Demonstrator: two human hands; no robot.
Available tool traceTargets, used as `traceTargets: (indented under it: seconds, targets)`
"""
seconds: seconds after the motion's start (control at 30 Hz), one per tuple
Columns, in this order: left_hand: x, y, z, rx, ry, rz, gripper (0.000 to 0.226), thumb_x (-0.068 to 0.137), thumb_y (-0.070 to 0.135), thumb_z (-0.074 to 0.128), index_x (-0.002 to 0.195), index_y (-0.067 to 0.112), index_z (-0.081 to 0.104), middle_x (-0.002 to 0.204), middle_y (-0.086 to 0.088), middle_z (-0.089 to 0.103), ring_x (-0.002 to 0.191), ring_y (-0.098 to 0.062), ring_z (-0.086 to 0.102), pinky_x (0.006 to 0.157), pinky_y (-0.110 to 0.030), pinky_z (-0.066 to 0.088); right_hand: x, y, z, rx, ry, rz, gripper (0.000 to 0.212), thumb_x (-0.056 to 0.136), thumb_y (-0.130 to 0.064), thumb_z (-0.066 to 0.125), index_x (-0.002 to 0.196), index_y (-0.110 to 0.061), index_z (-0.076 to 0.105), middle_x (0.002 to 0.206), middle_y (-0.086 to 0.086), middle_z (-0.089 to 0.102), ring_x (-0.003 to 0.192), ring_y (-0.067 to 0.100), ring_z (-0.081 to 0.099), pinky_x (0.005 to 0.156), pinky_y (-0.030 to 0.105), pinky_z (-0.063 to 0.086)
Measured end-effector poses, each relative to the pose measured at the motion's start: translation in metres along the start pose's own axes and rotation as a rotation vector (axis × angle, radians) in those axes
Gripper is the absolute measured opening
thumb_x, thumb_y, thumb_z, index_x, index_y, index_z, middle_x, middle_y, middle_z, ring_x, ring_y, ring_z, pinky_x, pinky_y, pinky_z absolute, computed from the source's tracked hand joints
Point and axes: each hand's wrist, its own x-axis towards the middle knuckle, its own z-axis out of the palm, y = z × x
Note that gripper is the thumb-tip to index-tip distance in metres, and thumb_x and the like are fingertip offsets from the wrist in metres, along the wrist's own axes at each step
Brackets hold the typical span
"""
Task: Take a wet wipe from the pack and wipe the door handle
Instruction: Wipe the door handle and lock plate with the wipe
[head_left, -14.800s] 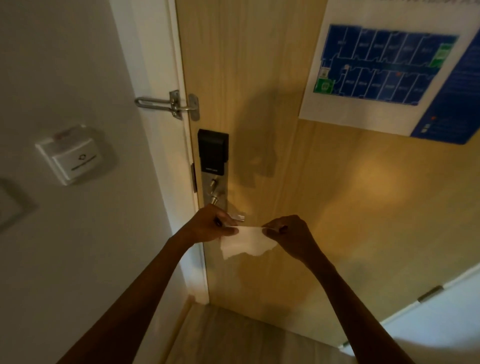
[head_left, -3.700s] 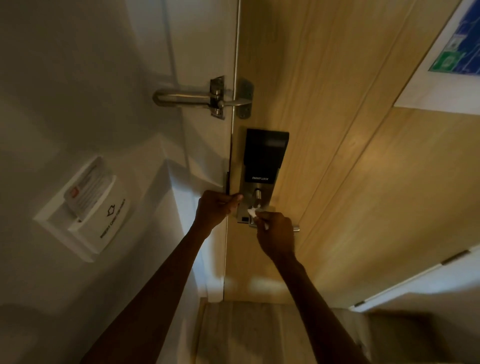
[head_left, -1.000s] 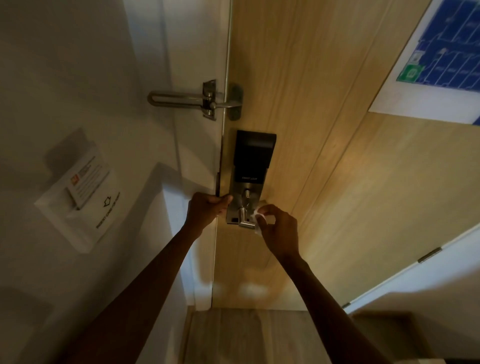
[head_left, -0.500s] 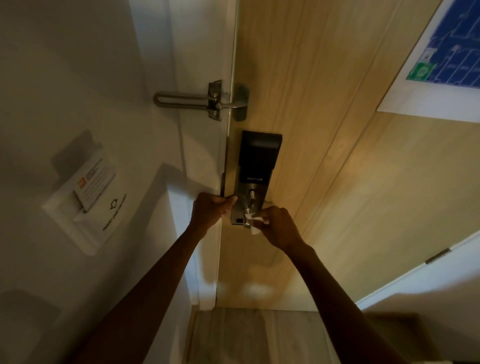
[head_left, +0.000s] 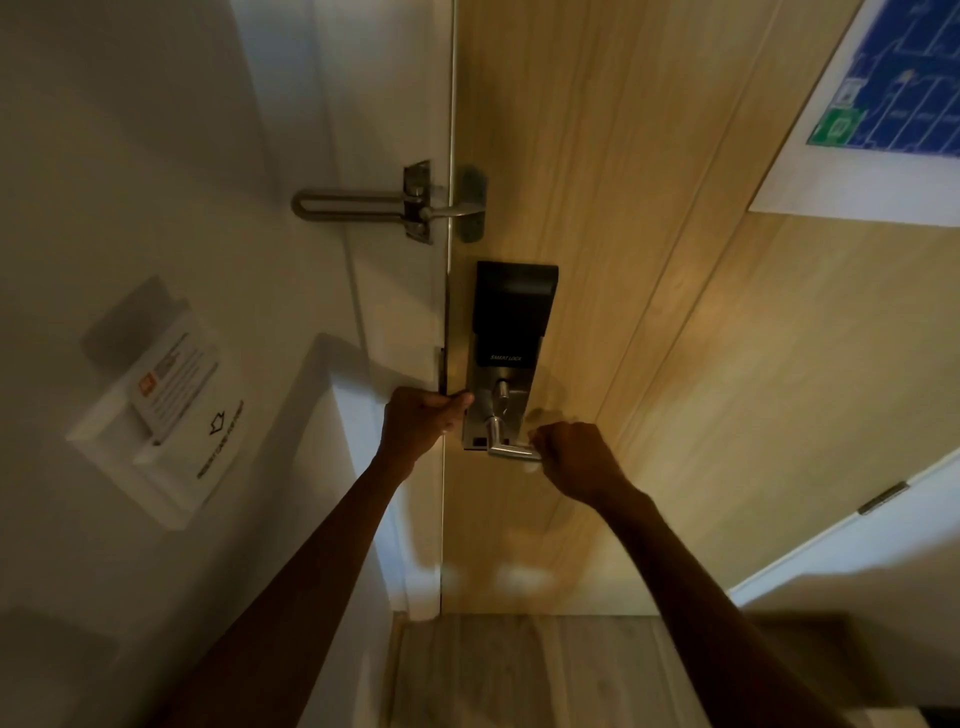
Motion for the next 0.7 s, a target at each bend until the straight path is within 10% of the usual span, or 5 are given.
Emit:
traceTargets:
  seconds: [0.27,0.7]
  targets:
    - [0.005,-0.005,0.0,0.027,-0.013,0.005,0.041,0.087,0.037,0.068,0.055,0.011,0.067,0.04,0.009,0.056,0.046,-0.001,0.056,0.055,-0.004,0.04,0.0,0.001,0.002,0.025,-0.083,0.072,0.045,0.092,-0.035,0.029,0.091,-0.01,0.066,0.084,0.012,0.072,0.08,0.031,0.067,0.086,0.042,0.048]
    - [0.004,-0.006,0.002,0.086,0.003,0.01,0.04,0.086,0.038,0.068,0.053,0.017,0.065,0.04,0.01,0.055,0.046,-0.003,0.056,0.059,-0.016,0.042,-0.008,-0.016,0.012,0.03,0.089,-0.003,0.036,0.1,-0.028,0.038,0.081,-0.018,0.067,0.07,0.0,0.063,0.068,0.019,0.058,0.098,0.041,0.036]
